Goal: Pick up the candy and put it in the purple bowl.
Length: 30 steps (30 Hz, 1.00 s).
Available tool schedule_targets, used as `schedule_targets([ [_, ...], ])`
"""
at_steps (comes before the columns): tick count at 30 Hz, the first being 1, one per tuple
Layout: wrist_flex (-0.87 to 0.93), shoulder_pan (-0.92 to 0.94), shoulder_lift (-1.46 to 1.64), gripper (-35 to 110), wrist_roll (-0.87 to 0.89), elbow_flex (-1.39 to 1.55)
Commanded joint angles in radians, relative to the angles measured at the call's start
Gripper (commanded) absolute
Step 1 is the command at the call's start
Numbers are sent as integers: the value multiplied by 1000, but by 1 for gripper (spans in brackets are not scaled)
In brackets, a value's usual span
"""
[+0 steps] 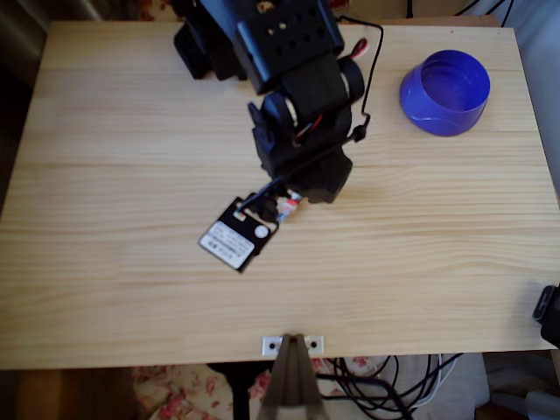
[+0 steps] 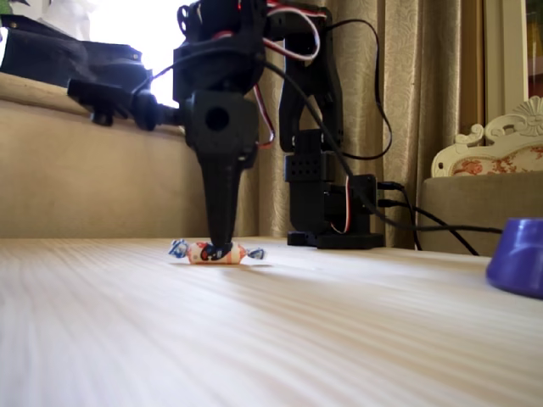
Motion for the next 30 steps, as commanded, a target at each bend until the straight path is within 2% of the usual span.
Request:
schedule_targets([
  [1,-2,-9,38,17,35,-34],
  [15,-18,-35,21,17,112,18],
  [30,-48,-46,-17,13,91,29],
])
